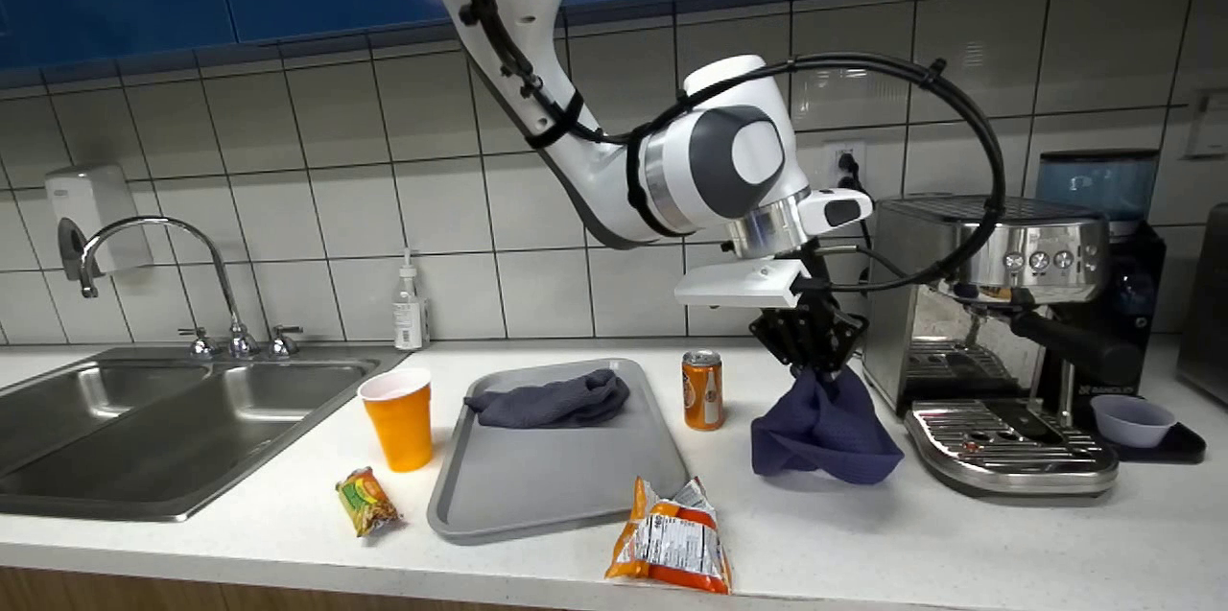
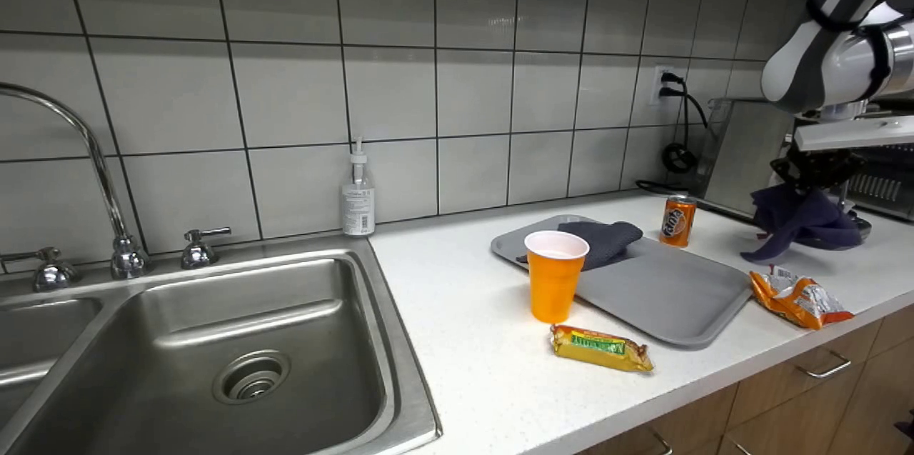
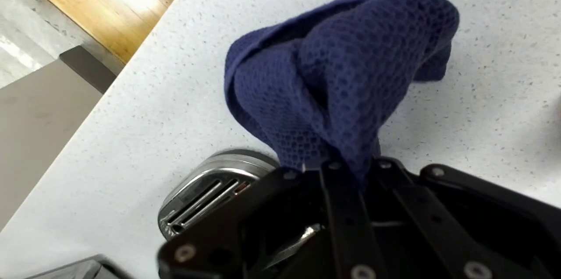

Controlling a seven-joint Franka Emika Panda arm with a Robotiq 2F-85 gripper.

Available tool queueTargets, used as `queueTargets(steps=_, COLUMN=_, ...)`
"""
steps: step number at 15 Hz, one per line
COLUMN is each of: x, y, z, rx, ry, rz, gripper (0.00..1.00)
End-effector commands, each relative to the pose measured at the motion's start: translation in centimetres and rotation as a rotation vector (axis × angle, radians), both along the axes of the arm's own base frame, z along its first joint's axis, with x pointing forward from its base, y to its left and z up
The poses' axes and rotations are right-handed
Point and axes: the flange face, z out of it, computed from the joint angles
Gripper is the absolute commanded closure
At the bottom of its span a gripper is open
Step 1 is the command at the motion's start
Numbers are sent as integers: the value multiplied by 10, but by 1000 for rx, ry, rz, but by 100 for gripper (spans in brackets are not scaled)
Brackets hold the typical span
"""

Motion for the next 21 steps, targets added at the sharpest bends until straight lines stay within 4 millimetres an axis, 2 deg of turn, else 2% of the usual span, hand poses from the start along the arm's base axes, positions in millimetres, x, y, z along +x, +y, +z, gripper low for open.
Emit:
queueTargets(steps=1, x=6, y=-11, z=-5, rx=9, ry=8, rz=-24, gripper=98)
queueTargets(steps=7, x=8, y=-10, z=-20, rx=19, ry=26, rz=-31, gripper=97)
queueTargets(steps=8, x=9, y=-10, z=-21, rx=20, ry=28, rz=-33, gripper=67)
queueTargets(steps=10, x=9, y=-9, z=-19, rx=19, ry=24, rz=-35, gripper=60)
queueTargets(steps=15, x=11, y=-6, z=-8, rx=12, ry=5, rz=-34, gripper=23)
queueTargets(steps=18, x=10, y=3, z=-2, rx=12, ry=-1, rz=-25, gripper=1)
queueTargets(steps=21, x=10, y=15, z=4, rx=13, ry=-9, rz=-9, gripper=0)
